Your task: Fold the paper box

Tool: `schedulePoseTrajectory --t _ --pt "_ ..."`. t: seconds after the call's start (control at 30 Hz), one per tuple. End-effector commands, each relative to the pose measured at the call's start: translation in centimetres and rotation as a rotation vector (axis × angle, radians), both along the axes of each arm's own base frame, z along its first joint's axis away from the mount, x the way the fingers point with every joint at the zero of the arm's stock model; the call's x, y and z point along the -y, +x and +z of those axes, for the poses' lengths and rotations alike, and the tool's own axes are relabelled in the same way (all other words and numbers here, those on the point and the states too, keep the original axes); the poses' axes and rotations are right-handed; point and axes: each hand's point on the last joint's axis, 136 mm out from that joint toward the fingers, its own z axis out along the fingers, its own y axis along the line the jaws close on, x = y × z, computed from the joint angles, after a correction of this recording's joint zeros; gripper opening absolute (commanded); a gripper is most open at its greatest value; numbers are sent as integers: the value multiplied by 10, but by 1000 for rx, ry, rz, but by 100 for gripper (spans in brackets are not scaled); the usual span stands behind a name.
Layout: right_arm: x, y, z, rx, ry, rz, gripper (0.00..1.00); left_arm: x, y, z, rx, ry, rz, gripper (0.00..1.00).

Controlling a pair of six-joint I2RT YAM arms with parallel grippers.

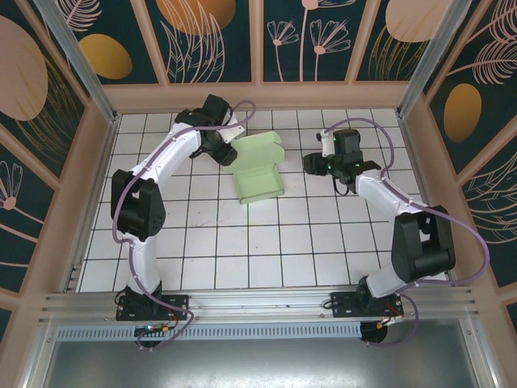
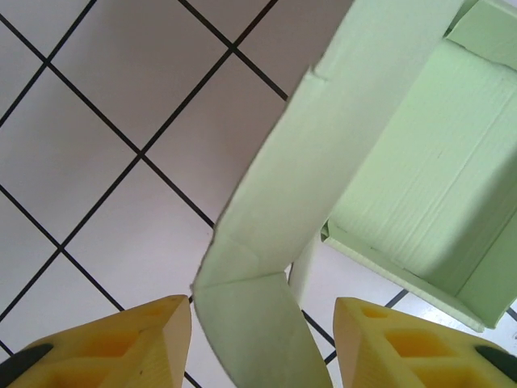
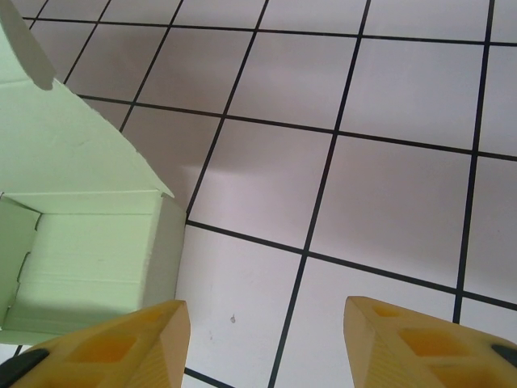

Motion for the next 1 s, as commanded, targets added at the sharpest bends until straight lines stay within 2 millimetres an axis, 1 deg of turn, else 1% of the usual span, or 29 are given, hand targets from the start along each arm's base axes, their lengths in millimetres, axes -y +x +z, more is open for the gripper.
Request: schedulePoseTrajectory --t 0.0,0.2,0.23,0.4,0.5,0.6,0.7,0.83,0.97 --pt "-2 6 9 21 -6 9 53 -7 -7 6 -4 22 -9 45" --pt "1 2 9 18 -13 3 53 -7 -2 -5 -12 39 -7 33" --pt "1 2 10 19 -13 2 54 -8 -2 -6 -12 42 -7 28" --pt "1 1 18 31 -9 4 54 -7 -4 -6 -12 44 -27 10" --pt "0 2 26 44 -10 7 53 -9 -6 -6 -9 57 -49 7" --pt "0 1 31 52 -13 11 54 -7 -8 -6 -11 48 -70 0" --pt "-2 0 36 58 -14 18 54 0 -10 -2 -17 16 -85 0" --pt "-5 -3 45 75 -22 35 54 6 -11 7 -25 -35 -71 0" --pt "-8 -7 53 93 -33 49 54 11 -16 18 -52 -77 -57 0"
